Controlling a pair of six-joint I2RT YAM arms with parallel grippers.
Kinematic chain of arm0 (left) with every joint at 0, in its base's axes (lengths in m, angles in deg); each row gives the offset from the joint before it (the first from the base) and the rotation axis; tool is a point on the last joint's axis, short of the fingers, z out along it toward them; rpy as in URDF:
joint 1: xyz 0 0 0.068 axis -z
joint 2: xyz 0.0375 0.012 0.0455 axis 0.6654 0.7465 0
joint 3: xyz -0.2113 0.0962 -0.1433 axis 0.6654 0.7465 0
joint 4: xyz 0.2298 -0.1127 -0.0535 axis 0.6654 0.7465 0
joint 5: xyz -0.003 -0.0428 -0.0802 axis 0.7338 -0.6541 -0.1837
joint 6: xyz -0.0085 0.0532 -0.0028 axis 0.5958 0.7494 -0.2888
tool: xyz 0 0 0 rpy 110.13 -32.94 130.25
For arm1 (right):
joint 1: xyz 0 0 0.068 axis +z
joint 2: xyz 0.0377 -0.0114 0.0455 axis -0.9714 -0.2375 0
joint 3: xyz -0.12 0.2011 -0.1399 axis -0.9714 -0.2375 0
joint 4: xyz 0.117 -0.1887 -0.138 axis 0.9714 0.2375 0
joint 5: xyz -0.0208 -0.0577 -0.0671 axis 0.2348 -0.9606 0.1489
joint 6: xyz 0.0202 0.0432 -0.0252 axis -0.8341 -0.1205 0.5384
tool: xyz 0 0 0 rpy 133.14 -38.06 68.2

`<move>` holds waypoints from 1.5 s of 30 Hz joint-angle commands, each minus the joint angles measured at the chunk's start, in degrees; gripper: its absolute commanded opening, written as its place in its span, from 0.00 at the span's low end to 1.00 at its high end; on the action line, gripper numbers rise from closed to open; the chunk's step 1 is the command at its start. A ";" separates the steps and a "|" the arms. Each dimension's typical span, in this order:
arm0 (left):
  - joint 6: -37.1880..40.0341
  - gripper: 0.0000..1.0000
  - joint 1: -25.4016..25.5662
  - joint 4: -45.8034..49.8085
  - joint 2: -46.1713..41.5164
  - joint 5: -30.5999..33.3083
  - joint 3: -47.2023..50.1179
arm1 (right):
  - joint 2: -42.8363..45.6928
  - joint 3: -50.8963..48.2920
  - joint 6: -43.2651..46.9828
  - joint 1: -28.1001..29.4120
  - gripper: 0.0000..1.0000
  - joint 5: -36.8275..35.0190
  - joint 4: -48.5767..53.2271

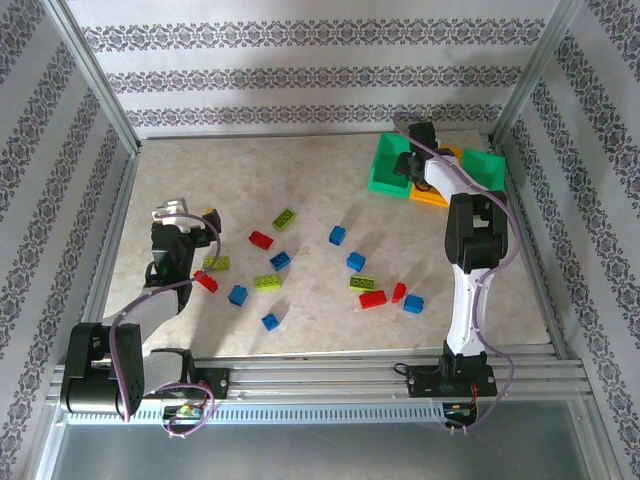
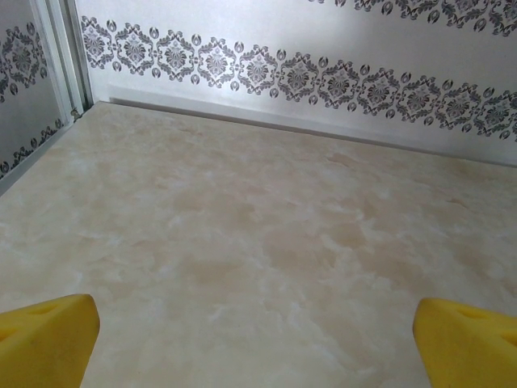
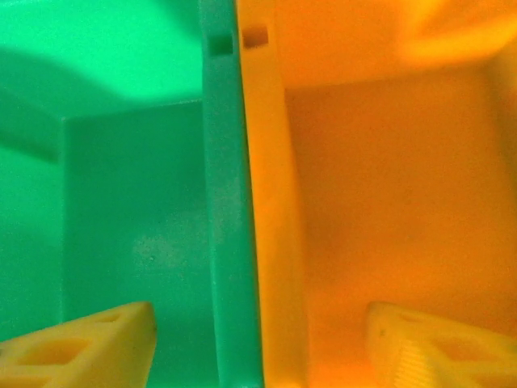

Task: Sort the legos into containers by color
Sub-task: Move the container to the top-center of the table.

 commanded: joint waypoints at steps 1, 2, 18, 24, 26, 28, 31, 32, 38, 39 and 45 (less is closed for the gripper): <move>-2.03 1.00 -0.83 2.13 -1.18 -0.37 -1.96 | -1.64 2.87 -0.22 1.66 0.55 0.98 4.64; -2.23 1.00 -0.83 2.18 -1.24 -0.20 -2.01 | -1.81 3.11 -0.26 2.10 0.51 1.01 4.94; -4.30 1.00 -0.83 3.70 -1.45 -0.06 -2.31 | -3.89 10.30 -7.43 14.50 0.22 -3.91 11.02; -6.11 0.99 -0.83 4.10 -2.13 -1.23 -2.23 | -8.57 17.91 -7.86 18.69 0.21 -3.22 14.71; -6.51 1.00 -0.85 4.41 -2.60 -1.37 -2.19 | -10.25 20.55 -8.46 19.79 0.21 -2.96 16.14; -6.89 1.00 -0.83 4.32 -3.09 -1.28 -1.98 | -11.48 22.53 -8.99 20.74 0.21 -2.55 16.99; -7.18 1.00 -0.83 3.85 -3.40 -1.32 -1.53 | -12.86 24.85 -9.40 22.13 0.21 -2.15 17.45; -7.18 1.00 -0.83 3.61 -3.41 -1.41 -1.44 | -13.43 25.78 -9.28 22.59 0.22 -2.31 17.75; -7.70 1.00 -0.83 3.30 -2.87 -2.14 -1.27 | -17.52 32.04 -8.66 24.05 0.23 -1.88 21.53; -7.77 1.00 -0.83 3.30 -2.85 -2.05 -1.20 | -17.71 32.22 -8.61 24.27 0.24 -1.90 21.88; -8.55 1.00 -0.86 2.75 -2.75 -1.81 -1.09 | -17.60 31.26 -9.13 25.54 0.27 -2.13 22.99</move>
